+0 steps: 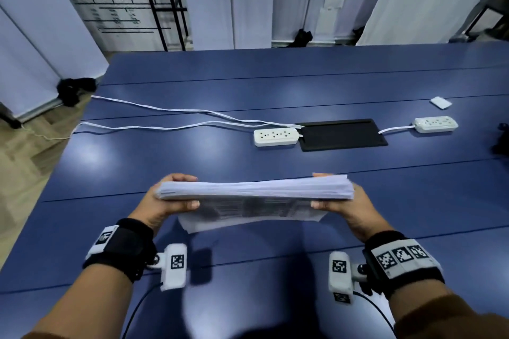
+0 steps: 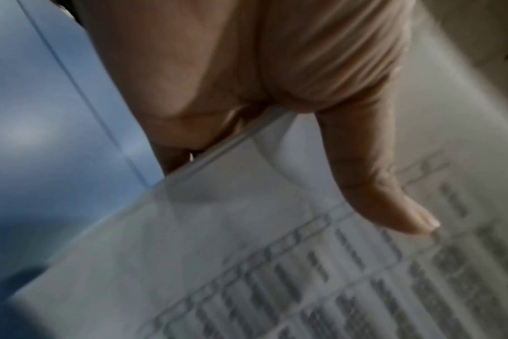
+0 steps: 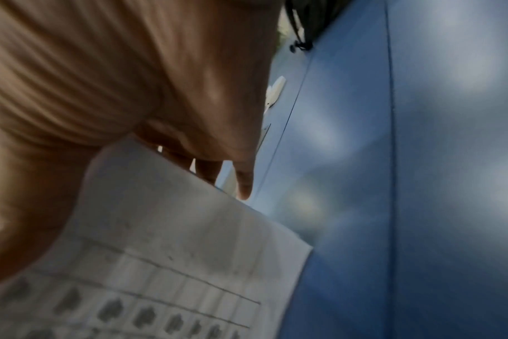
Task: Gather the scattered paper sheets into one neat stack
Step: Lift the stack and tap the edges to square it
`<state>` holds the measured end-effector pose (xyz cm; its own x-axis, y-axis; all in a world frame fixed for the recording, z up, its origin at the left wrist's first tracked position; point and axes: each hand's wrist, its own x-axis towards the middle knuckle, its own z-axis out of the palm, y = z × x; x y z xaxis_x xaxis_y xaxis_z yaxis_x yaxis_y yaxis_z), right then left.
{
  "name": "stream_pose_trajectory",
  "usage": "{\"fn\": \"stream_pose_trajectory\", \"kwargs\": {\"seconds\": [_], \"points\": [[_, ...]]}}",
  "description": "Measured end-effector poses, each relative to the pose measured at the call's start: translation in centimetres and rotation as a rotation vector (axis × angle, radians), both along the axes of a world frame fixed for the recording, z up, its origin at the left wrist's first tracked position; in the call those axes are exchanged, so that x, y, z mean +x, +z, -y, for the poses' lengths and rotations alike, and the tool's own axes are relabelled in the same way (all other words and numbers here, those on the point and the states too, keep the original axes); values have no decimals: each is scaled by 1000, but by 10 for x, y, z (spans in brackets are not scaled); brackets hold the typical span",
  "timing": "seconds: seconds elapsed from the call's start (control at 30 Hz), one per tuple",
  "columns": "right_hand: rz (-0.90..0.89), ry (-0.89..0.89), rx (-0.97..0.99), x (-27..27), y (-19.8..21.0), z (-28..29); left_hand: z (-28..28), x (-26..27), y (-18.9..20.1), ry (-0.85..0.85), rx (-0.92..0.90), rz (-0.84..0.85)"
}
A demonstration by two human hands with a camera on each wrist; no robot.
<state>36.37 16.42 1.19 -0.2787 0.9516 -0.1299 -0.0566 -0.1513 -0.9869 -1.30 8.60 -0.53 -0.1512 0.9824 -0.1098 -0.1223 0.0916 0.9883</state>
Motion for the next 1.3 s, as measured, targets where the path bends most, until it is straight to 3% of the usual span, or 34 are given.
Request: {"fn": "stream_pose_trajectory", "kwargs": {"seconds": [0.13, 0.3, 0.47, 0.7, 0.83, 1.07, 1.2, 1.3], "points": [[-11, 14, -83, -7, -16, 9, 6, 10, -21, -43, -61, -49], [-66, -3, -103, -5, -12, 5, 1, 10, -5, -41, -23, -34], [-36, 0, -126, -4, -16, 4, 1, 18, -7, 7, -61, 128], [-51, -22, -135, -1, -20, 3, 4, 16, -17, 67, -113, 185], [-32, 2, -115, -10, -16, 6, 6, 23, -20, 53, -111, 132], [-71, -9, 68, -13, 21, -5, -7, 3, 16, 107, 101, 63], [44, 29, 2, -11, 3, -2, 1, 1, 2, 66, 10, -27], [73, 0, -42, -14, -16, 5, 9, 18, -8, 116, -109, -2]]}}
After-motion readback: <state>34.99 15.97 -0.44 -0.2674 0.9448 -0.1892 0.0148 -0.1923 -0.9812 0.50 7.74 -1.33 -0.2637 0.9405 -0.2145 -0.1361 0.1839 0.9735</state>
